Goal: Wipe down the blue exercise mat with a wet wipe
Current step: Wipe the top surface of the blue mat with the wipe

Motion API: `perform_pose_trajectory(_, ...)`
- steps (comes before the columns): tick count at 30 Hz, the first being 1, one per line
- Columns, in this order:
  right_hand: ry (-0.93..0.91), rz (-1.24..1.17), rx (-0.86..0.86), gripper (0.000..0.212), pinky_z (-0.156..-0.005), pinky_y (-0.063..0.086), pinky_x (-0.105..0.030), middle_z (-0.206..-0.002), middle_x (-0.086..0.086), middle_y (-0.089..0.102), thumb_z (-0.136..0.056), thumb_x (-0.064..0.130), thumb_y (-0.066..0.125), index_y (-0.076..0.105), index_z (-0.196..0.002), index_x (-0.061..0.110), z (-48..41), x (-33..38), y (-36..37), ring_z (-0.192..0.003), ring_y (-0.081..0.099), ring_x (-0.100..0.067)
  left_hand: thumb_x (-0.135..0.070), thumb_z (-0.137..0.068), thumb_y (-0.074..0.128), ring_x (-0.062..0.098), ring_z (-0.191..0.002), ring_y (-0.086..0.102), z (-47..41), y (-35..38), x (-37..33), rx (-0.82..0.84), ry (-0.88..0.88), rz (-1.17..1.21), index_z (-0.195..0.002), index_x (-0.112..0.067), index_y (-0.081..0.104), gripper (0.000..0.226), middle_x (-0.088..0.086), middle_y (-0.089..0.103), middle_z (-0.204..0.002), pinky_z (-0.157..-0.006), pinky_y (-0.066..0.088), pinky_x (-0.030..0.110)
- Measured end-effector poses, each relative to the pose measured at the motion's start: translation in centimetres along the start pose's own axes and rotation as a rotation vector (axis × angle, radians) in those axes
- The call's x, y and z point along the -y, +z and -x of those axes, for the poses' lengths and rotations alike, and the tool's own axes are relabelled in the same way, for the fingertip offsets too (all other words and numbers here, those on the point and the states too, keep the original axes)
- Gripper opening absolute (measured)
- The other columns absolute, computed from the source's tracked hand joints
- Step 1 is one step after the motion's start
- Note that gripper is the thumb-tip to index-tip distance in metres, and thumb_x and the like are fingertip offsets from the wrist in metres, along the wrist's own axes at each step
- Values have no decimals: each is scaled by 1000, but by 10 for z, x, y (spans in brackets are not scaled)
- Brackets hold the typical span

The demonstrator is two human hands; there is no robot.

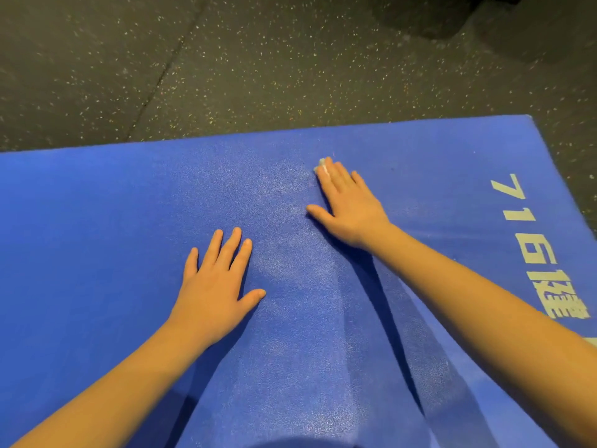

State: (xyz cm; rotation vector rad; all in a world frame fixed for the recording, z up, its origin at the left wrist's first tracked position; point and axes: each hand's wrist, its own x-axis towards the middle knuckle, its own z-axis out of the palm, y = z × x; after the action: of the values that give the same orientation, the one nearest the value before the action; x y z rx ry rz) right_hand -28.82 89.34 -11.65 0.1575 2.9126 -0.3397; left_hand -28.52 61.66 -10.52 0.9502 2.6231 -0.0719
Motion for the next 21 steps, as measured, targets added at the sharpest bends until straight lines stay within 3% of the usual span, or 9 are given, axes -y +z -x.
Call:
perform_pose_trajectory(2,45,37,-45,68,-118,-1,-41,-162,-5,2,-99,50,33,10,-154,16,0,-21,-4,-149,0,-22,-66,-81,24,34,-144,23,1,-2,-2,1,-11,8,-147,-11,36,87,9,26,-157,-107,29,62)
perform_pose_trajectory(5,282,-56,-100,64,-118,2,-42,-162,-6,5,-99,48,35,19,-151,15,-1,-27,-7,-148,3,-23,-67,-81,19,32,-147,13,2,-2,-6,22,-27,28,-150,-11,28,90,7,16,-160,-112,22,59)
perform_pose_trajectory(8,109,-107,-59,70,-118,3,-42,-162,-7,2,-98,50,38,14,-153,13,22,7,6,-148,2,-24,-71,-80,19,36,-145,19,6,-1,-12,13,-29,40,-148,-8,33,93,10,22,-158,-109,27,60)
perform_pose_trajectory(11,-50,-8,15,72,-120,-1,-41,-162,-4,-2,-99,50,36,5,-154,16,46,0,8,-149,-2,-21,-69,-82,26,42,-137,34,8,3,-15,18,-14,-6,-141,-2,44,91,16,36,-151,-100,38,62)
perform_pose_trajectory(13,90,0,-32,67,-120,-1,-43,-162,-4,2,-100,48,35,11,-154,17,45,-18,2,-149,0,-20,-68,-82,26,43,-136,36,12,4,-18,9,-11,-28,-140,-1,45,90,17,37,-150,-99,40,62)
perform_pose_trajectory(16,251,-62,-80,67,-118,-3,-41,-162,-5,2,-99,49,35,14,-153,16,54,-10,5,-149,0,-21,-74,-79,19,38,-144,20,18,7,-25,28,-5,15,-147,-4,34,98,13,23,-157,-110,27,58)
perform_pose_trajectory(21,-92,-3,43,85,-115,-12,-35,-162,-1,-4,-84,65,6,4,-154,17,100,13,18,-149,-4,-19,-72,-81,27,43,-135,37,23,13,-28,11,4,-26,-138,1,47,95,19,38,-149,-98,40,61)
